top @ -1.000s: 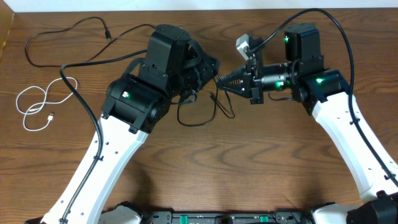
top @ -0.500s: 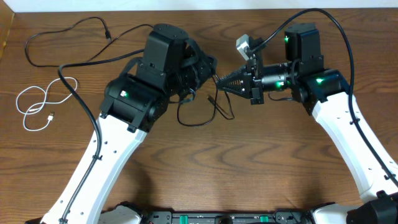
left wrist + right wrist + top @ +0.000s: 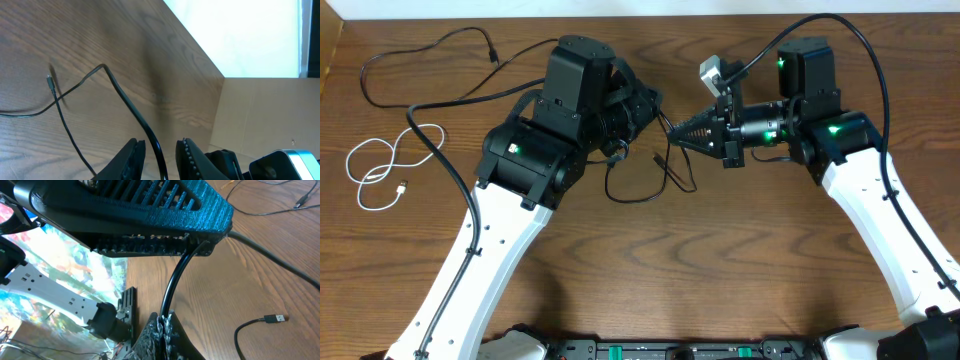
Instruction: Untangle cables
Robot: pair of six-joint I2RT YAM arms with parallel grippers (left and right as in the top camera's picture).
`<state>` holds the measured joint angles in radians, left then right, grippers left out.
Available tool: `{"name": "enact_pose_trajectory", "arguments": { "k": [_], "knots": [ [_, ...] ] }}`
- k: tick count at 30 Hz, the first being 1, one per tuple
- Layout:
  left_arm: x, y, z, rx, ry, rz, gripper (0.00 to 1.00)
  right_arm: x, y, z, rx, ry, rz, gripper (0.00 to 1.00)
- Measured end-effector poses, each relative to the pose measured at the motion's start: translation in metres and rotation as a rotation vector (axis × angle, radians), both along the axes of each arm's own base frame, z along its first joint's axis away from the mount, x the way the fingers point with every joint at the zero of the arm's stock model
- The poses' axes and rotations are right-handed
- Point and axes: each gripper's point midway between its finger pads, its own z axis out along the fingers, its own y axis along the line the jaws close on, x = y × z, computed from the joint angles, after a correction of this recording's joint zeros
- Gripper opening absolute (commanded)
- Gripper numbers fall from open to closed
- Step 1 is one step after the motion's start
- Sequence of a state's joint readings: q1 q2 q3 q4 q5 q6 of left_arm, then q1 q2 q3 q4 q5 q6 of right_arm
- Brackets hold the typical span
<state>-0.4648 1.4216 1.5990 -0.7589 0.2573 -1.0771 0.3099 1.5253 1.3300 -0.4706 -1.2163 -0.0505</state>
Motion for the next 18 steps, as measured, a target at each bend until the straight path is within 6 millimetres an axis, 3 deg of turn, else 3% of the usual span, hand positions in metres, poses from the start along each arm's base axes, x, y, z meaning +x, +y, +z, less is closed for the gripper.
{"name": "enact_pose_trajectory", "arguments": {
  "k": [14,17,18],
  "knots": [
    [-0.0008,-0.0011,0.0002,-0.004,0.002,-0.006,0.27,-0.0047,0.0012,0.0068,0.033,-0.013,0.036,0.01],
    [-0.0008,-0.0011,0.0002,-0.006,0.003,-0.005,0.19,-0.0051,0.0012,0.0071,0.035,-0.012,0.038,0.01],
    [-0.0009,-0.0012,0.0002,-0.006,0.004,-0.006,0.11,-0.0051,0.0012,0.0071,0.035,-0.012,0.038,0.01]
  ]
}}
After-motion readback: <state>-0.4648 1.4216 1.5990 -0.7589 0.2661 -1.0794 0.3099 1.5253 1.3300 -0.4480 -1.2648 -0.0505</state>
